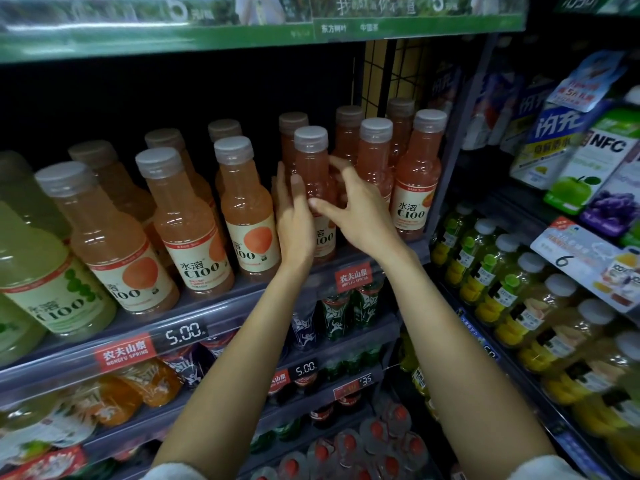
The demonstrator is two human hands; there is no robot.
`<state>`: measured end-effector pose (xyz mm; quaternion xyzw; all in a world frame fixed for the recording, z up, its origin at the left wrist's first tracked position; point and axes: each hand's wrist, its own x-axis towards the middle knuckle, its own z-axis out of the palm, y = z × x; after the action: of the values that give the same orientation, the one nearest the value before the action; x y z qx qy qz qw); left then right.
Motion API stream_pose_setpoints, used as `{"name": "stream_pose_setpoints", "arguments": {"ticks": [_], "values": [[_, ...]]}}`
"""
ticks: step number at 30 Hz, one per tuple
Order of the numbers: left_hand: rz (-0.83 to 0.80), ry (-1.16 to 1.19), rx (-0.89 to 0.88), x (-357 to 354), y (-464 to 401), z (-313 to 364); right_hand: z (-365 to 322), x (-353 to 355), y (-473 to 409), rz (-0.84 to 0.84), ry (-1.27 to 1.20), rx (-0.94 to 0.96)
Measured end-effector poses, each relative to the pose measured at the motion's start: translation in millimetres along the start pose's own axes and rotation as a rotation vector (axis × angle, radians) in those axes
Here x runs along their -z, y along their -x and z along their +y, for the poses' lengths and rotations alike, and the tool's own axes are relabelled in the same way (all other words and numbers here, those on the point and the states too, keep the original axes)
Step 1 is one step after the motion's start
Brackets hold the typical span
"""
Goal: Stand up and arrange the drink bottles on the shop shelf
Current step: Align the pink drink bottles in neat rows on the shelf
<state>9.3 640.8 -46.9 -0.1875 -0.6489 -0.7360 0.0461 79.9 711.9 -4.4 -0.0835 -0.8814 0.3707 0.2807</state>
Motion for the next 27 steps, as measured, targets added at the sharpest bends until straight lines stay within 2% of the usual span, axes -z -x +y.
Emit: {"name": "stream_pose_setpoints", "arguments": {"ticks": [7, 11, 13, 15, 21, 27], "values": [[0.024, 0.031, 0.026, 1.2, 2.5, -3.1, 1.7, 6.9, 5.6, 0.023, -0.034, 0.000], [0.029, 0.033, 0.038, 0.5, 14.1, -11.5, 15.8, 21.9, 34.9, 0.360, -0.074, 0.153], [0.045, 0.068, 0.066, -0.4, 18.0, -14.5, 31.1, 23.9, 54.2, 0.502, 0.040, 0.222], [0.067, 0.087, 0.069, -1.7, 17.1, -16.7, 48.8, 21.2, 66.8, 0.559, 0.167, 0.231], [0.101, 0.176, 0.120, -4.1, -4.3, -16.6, 81.2, 18.2, 52.3, 0.387, 0.203, 0.014], [0.114, 0.120, 0.092, -8.6, -2.2, -15.5, 85.6, 31.6, 41.9, 0.505, 0.262, -0.001]]}}
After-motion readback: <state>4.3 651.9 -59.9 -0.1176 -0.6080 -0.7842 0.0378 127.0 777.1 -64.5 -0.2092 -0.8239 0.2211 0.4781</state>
